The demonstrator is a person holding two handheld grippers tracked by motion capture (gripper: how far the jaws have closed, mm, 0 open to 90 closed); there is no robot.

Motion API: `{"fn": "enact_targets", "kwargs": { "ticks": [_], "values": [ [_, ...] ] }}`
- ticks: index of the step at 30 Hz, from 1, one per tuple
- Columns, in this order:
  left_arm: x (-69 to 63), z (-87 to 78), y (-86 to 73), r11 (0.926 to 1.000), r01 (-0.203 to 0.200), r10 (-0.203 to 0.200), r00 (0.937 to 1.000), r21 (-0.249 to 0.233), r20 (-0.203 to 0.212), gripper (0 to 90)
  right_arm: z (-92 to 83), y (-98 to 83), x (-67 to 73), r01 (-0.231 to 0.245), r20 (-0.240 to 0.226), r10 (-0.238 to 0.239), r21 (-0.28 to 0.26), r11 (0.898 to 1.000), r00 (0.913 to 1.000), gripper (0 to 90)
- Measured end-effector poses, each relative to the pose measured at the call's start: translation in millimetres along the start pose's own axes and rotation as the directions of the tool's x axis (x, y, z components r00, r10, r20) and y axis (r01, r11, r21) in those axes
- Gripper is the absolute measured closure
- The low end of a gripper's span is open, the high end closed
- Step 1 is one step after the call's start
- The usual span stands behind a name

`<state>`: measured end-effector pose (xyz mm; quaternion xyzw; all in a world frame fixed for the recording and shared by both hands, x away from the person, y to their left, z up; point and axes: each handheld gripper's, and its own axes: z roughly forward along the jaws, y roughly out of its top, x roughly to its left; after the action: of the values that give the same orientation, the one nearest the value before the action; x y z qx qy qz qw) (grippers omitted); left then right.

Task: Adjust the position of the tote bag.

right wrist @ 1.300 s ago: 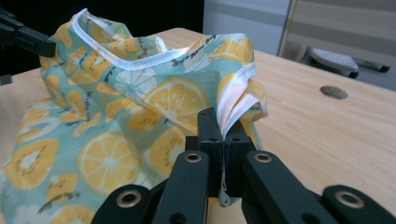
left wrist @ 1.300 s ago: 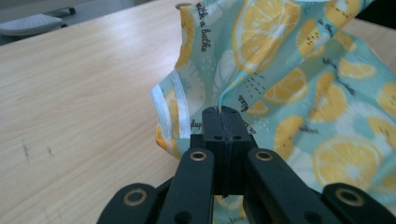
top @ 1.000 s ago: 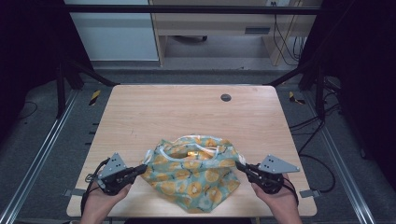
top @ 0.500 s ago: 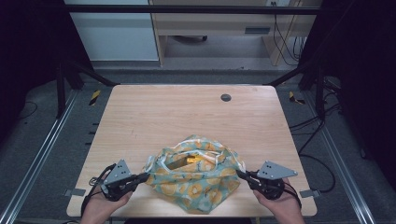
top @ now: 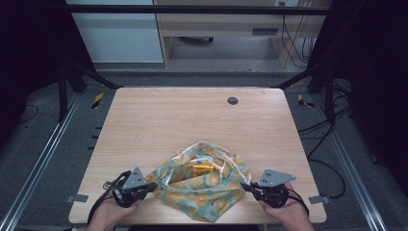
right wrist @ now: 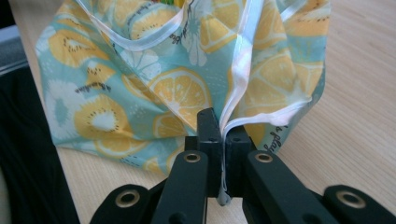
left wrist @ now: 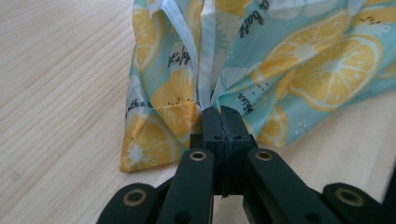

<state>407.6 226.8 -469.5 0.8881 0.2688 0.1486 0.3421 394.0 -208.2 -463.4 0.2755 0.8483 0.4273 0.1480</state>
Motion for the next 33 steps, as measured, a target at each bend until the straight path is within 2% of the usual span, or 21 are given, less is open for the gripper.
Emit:
{"fn": "enact_targets", "kwargs": {
  "ticks": [3, 6, 9, 15, 16, 17, 21, 27, 29, 33],
  "values": [
    [-0.6, 9.3, 3.2, 0.9991, -0.024, 0.024, 0.9995, 0.034, -0.020, 90.0, 4.9, -2.3, -1.9, 0.007, 0.010, -0.007, 0.044, 0.999, 0.9999, 89.2],
    [-2.9, 15.1, 5.3, 0.9968, -0.054, 0.057, 0.9973, 0.058, -0.047, 90.0, 7.1, -3.0, -2.7, 0.007, 0.015, -0.008, 0.059, 0.998, 0.9999, 89.2],
    [-2.2, 18.7, 6.2, 0.9972, -0.048, 0.052, 0.9962, 0.058, -0.070, 90.0, 11.9, -3.6, -3.9, 0.008, 0.021, -0.009, 0.088, 0.996, 0.9997, 89.3],
    [5.1, 24.7, 9.9, 0.9991, -0.024, 0.029, 0.9893, 0.036, -0.143, 90.0, 23.8, -3.7, -7.3, -0.008, 0.033, 0.003, 0.146, 0.989, 0.9994, 89.4],
    [6.5, 24.9, 10.3, 0.9987, -0.028, 0.034, 0.9883, 0.044, -0.149, 90.0, 26.0, -3.8, -8.0, -0.002, 0.034, -0.003, 0.152, 0.988, 0.9994, 89.4],
    [7.2, 27.7, 10.5, 0.9995, -0.009, 0.014, 0.9882, 0.031, -0.153, 90.0, 26.8, -3.5, -7.5, -0.008, 0.036, 0.003, 0.154, 0.988, 0.9994, 89.5],
    [9.2, 32.5, 11.9, 0.9984, -0.018, 0.027, 0.9874, 0.054, -0.156, 90.0, 26.8, -3.5, -9.7, -0.013, 0.052, 0.005, 0.152, 0.988, 0.9986, 89.6],
    [11.4, 37.4, 11.0, 0.9993, 0.023, -0.019, 0.9885, 0.028, -0.150, 90.0, 28.5, -4.1, -11.8, -0.024, 0.062, 0.015, 0.153, 0.988, 0.9980, 89.5],
    [12.2, 38.7, 11.1, 0.9992, 0.018, -0.012, 0.9884, 0.036, -0.152, 90.0, 28.4, -4.1, -12.0, -0.030, 0.068, 0.020, 0.152, 0.988, 0.9975, 89.5],
    [11.4, 35.2, 11.6, 0.9993, 0.032, -0.028, 0.9891, 0.019, -0.145, 86.8, 25.8, -4.2, -11.4, -0.035, 0.067, 0.026, 0.142, 0.989, 0.9974, 86.9]
  ]
}}
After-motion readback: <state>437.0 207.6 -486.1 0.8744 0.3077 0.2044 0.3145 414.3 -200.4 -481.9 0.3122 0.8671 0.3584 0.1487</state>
